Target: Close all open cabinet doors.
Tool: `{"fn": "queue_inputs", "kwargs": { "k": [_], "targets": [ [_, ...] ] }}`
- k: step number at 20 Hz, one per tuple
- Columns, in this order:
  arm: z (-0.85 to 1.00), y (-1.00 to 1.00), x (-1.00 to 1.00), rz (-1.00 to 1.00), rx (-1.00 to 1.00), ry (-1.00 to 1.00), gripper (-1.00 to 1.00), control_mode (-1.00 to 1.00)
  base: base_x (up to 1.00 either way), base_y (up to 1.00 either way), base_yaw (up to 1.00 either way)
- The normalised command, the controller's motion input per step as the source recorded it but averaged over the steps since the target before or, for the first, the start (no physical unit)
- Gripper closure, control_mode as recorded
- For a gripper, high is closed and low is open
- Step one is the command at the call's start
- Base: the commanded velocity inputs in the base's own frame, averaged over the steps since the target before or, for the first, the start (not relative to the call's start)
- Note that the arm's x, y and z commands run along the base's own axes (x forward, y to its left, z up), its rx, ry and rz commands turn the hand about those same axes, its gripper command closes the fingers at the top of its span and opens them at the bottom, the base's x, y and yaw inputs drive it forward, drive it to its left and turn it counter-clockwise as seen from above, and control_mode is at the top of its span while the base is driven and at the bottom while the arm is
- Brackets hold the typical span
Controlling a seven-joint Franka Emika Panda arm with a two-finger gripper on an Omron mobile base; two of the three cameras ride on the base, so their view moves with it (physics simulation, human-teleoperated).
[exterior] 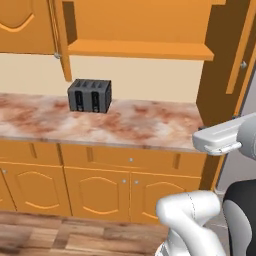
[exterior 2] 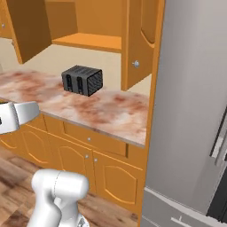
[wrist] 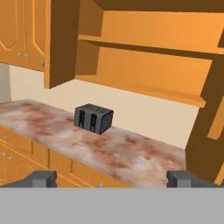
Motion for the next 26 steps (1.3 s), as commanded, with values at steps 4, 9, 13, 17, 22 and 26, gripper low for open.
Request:
{"fn": "queue_inputs", "kwargs": {
  "k": [4,9,13,17,22,26],
  "targets": [
    [0.00,0.00,0.00,0.00,0.00,0.00,-1.00,1.00,0.36,0.30,-0.23],
    [0.00,0.00,0.00,0.00,0.00,0.00,-1.00,1.00,0.23,0.39,-0.24],
    [0.00,0.00,0.00,0.00,0.00,0.00,-1.00,1.00,0.37,0.42,-0.25],
    [0.00,0.00,0.00,0.00,0.00,0.00,-1.00,1.00,0.41,0.35,-0.23],
    [0.00,0.00,0.00,0.00,0.00,0.00,-1.00,1.00,0.48,0.23,-0.21],
    [0.00,0.00,0.00,0.00,0.00,0.00,-1.00,1.00,0.49,0.01,-0.14]
  ]
}}
